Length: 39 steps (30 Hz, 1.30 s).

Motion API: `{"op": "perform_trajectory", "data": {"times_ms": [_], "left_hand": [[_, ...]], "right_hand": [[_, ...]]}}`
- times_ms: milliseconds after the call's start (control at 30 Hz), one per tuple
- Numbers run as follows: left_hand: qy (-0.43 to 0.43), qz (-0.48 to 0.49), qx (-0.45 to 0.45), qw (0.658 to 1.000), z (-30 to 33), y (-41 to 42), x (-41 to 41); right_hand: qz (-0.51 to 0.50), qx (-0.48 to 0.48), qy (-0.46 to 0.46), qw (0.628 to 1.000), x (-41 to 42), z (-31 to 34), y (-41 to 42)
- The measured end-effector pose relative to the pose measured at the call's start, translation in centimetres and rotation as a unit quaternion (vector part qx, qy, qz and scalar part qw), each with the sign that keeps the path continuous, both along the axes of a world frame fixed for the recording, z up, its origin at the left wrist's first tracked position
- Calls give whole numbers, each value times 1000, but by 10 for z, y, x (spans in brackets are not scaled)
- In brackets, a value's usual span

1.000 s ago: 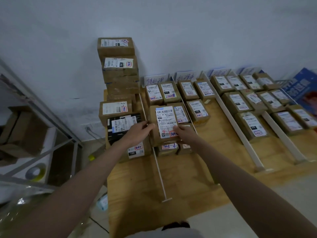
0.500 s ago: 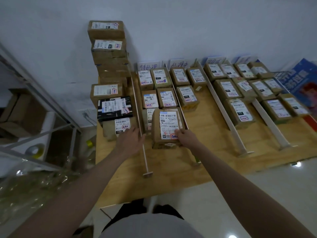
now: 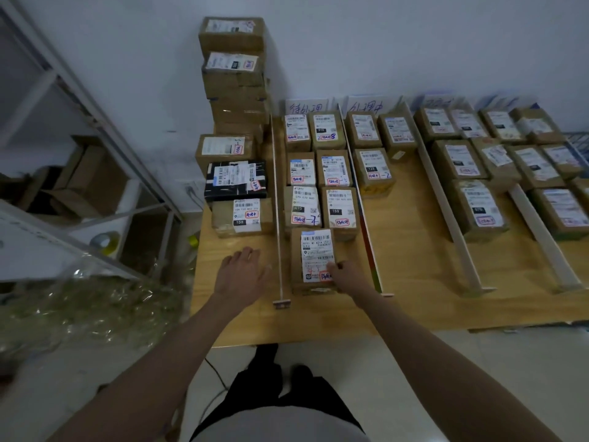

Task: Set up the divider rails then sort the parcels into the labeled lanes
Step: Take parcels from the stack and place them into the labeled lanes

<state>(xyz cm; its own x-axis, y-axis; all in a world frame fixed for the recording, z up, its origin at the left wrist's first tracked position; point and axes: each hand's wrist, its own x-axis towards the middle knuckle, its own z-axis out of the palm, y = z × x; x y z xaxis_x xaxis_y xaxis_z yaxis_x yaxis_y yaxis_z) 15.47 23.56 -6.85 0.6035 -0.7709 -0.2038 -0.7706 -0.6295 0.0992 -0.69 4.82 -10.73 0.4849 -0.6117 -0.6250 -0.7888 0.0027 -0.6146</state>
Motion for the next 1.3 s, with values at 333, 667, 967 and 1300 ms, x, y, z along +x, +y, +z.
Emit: {"op": "perform_trajectory", "data": {"times_ms": [333,667,967,1300], "left_hand": [[-4,25,15,1000,-5,21,16],[9,33,25,999,-15,23,33],[22,59,-4,998,-24,11,76],[62,63,-14,996,-35,-11,158]], "right_hand": [[-12,-1,38,999,25,-37,4],[-36,-29,59,997,27,-42,2],[32,-255,-20,966,76,9,-11],[278,-247,12,928,202,14,1]]}}
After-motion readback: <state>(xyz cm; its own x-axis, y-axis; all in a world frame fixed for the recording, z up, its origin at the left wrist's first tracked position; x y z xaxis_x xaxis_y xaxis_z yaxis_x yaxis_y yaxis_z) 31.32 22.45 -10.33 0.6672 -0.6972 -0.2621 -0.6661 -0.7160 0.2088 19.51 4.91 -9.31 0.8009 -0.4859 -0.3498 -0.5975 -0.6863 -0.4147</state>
